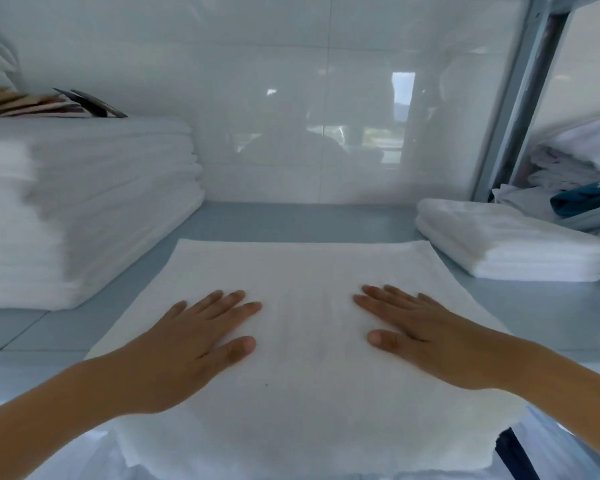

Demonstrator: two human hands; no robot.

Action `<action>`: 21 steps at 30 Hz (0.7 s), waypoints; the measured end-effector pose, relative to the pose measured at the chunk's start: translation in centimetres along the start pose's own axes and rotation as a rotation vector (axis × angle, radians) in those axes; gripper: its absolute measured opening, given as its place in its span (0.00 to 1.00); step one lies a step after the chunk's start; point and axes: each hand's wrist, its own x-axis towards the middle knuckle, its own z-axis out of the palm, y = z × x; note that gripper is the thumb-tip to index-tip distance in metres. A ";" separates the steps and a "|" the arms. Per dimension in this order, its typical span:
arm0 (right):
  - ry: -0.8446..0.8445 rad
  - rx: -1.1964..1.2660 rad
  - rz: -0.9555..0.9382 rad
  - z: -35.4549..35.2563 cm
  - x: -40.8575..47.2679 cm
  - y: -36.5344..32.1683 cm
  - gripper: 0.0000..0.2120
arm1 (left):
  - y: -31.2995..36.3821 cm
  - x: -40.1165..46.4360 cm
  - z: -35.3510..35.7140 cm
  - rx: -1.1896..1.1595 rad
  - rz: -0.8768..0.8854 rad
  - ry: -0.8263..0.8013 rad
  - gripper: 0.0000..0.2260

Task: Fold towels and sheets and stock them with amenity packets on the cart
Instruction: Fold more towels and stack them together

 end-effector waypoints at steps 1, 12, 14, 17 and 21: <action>-0.004 -0.007 0.001 0.0 0.5 0.2 0.32 | -0.2 0.5 -0.2 -0.005 -0.004 -0.014 0.30; 0.008 -0.011 0.034 -3.3 12.0 5.3 0.34 | -4.5 12.3 -3.2 0.037 -0.037 -0.066 0.28; 0.036 -0.022 0.049 -3.9 14.4 6.3 0.33 | -5.7 15.0 -3.8 0.040 -0.027 -0.052 0.28; 0.072 -0.005 0.090 -4.5 17.2 6.8 0.31 | -7.1 17.9 -4.3 0.039 -0.029 -0.033 0.28; 0.112 0.007 0.114 -4.4 19.0 7.7 0.32 | -8.7 19.6 -4.1 0.017 -0.016 0.000 0.29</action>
